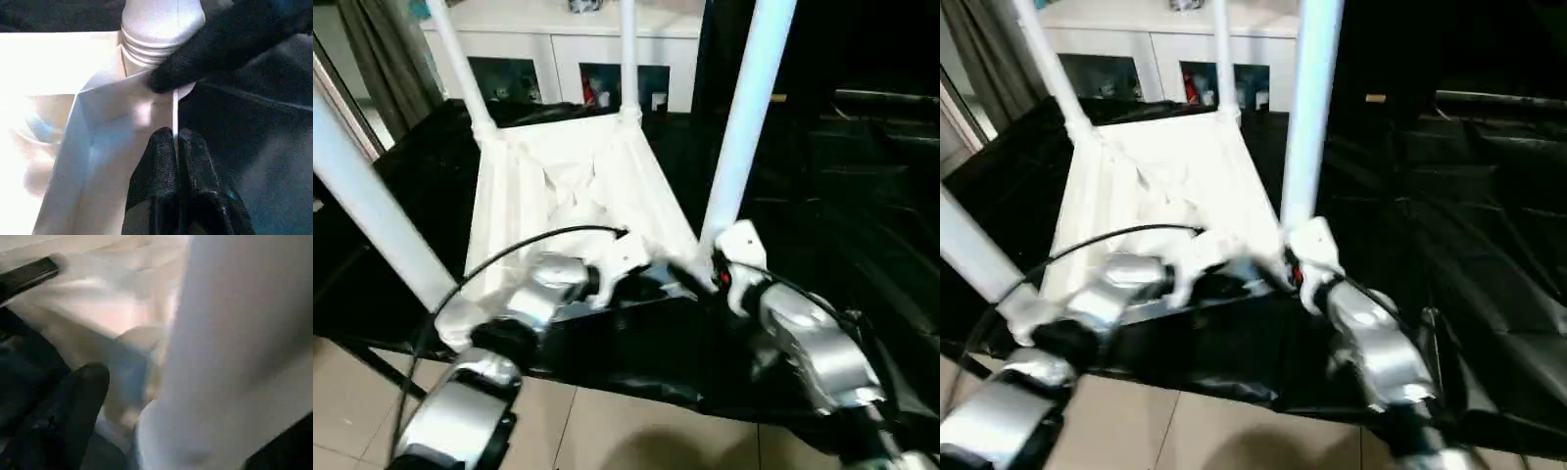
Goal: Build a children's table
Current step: Rotate leg to tighten
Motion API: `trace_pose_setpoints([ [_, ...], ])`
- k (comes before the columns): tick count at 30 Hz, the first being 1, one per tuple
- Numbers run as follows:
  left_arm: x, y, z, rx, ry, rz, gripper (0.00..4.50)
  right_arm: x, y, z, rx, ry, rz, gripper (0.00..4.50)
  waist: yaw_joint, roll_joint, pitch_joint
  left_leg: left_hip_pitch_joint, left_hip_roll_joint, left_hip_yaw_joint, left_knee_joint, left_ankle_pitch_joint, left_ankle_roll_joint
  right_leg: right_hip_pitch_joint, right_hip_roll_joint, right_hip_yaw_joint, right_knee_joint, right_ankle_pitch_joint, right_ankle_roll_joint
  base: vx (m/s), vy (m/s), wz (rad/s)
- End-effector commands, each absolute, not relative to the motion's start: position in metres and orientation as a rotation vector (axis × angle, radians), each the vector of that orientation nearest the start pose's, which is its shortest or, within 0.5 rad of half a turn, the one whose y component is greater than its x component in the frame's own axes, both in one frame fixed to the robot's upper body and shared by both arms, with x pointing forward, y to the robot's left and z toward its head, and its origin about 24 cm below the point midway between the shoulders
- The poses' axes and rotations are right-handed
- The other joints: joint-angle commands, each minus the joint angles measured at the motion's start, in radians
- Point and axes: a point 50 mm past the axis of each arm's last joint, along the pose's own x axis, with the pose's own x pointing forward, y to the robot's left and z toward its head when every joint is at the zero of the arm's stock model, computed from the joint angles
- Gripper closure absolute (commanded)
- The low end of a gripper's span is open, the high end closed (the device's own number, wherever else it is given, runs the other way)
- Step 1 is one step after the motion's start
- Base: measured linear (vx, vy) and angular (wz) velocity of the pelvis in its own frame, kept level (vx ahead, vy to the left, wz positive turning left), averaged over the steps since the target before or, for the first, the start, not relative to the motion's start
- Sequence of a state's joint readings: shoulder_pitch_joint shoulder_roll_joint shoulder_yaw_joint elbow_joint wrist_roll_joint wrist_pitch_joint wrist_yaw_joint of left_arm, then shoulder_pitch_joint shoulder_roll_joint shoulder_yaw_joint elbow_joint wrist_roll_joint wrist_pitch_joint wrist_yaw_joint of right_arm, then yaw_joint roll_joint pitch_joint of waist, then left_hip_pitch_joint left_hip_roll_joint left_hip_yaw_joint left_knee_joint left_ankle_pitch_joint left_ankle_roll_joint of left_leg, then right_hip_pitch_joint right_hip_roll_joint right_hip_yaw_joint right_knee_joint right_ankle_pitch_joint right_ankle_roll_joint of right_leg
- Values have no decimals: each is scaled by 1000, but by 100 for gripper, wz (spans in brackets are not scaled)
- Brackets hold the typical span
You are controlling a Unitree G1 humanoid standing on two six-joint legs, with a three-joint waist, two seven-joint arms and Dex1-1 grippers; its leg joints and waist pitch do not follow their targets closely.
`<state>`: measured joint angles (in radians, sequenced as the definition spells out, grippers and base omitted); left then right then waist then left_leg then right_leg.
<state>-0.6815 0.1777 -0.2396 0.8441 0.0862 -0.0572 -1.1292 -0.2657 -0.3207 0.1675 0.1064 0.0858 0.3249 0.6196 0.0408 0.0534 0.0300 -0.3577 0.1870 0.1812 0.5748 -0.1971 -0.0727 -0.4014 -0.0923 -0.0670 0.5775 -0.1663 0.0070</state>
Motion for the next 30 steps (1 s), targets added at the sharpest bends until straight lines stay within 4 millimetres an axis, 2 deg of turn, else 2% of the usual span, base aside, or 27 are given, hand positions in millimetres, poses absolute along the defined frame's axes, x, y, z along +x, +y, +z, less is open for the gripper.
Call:
trace_pose_setpoints([
  [1,319,91,39,255,321,-1412,450,281,-140,58,-217,286,862,19,4,-34,-48,-5,37,-9,-64,-186,107,51,-53,40,-71,-311,-194,0,0,0],
  [5,317,103,40,245,327,-1427,450,274,-142,59,-208,309,922,19,6,-33,-48,-4,37,-8,-62,-169,107,49,-53,40,-69,-302,-197,0,0,0],
  [6,317,104,40,244,330,-1428,450,274,-143,59,-206,310,924,19,6,-36,-48,-5,37,-8,-63,-168,107,50,-54,40,-68,-299,-198,0,0,0],
  [7,317,105,40,243,331,-1429,450,275,-143,58,-202,310,920,19,7,-33,-48,-5,38,-8,-63,-164,106,49,-54,40,-68,-295,-202,0,0,0],
  [24,314,106,42,236,340,-1453,450,272,-145,50,-207,357,932,176,13,-34,-51,-4,35,-6,-58,-134,101,52,-53,39,-61,-254,-211,0,0,0],
  [30,314,106,41,233,346,-1455,450,270,-144,46,-195,362,932,189,13,-35,-51,-5,35,-6,-57,-127,105,52,-53,39,-61,-256,-210,0,0,0],
])
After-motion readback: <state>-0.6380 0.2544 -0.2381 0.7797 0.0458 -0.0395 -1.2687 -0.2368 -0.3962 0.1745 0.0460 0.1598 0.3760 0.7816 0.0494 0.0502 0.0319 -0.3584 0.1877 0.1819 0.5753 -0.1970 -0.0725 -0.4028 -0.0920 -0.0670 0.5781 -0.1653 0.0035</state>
